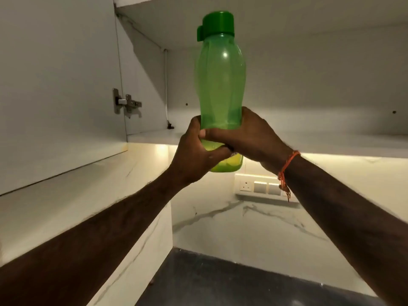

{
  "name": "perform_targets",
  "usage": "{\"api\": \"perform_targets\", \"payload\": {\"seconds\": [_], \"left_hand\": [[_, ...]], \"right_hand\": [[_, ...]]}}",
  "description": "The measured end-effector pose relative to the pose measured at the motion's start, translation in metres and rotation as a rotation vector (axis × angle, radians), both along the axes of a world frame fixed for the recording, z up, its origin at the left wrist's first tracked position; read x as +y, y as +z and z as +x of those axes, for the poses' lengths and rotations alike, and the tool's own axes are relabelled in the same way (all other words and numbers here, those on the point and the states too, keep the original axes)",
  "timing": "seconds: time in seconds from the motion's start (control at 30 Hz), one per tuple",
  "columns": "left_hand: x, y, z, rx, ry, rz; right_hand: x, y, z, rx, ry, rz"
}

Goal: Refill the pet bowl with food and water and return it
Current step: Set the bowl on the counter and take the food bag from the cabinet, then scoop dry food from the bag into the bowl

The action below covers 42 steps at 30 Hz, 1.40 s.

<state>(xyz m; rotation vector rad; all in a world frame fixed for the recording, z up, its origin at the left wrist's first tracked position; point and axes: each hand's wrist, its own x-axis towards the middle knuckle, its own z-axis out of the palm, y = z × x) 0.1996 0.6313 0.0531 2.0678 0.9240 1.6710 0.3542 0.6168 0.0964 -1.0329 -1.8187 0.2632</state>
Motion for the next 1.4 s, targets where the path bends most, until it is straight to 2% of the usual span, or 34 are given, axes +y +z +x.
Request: {"api": "perform_targets", "payload": {"seconds": [0.27, 0.57, 0.73, 0.97, 1.17, 1.4], "left_hand": [[-0.022, -0.146, -0.047, 0.140, 0.059, -0.196], [-0.043, -0.304, -0.075, 0.274, 0.058, -0.494], [-0.056, -0.373, -0.090, 0.334, 0.067, -0.637], [-0.077, -0.425, -0.100, 0.306, 0.083, -0.811], [-0.086, -0.447, -0.101, 0.361, 0.127, -0.934], [-0.098, -0.431, -0.093, 0.573, 0.184, -1.048]], "right_hand": [[-0.010, -0.160, -0.037, -0.116, -0.150, -0.127], [-0.034, -0.331, -0.051, -0.138, -0.132, -0.461], [-0.050, -0.396, -0.062, -0.185, -0.140, -0.631], [-0.063, -0.453, -0.080, -0.126, -0.114, -0.779], [-0.065, -0.475, -0.086, -0.148, -0.097, -0.848], [-0.067, -0.471, -0.082, -0.157, -0.093, -0.821]]}}
